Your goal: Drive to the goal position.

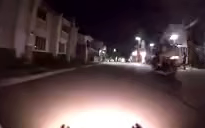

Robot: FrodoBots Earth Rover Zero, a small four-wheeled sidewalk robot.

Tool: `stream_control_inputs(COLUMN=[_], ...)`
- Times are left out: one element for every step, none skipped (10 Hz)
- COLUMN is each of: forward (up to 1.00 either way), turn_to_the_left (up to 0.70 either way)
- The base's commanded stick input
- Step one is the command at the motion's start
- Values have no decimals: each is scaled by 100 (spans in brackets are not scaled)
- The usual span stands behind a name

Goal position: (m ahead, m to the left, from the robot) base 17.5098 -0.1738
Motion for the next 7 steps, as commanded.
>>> stream_control_inputs(forward=[85,85,85,85,85,85,85], turn_to_the_left=[0,0,0,0,0,0,0])
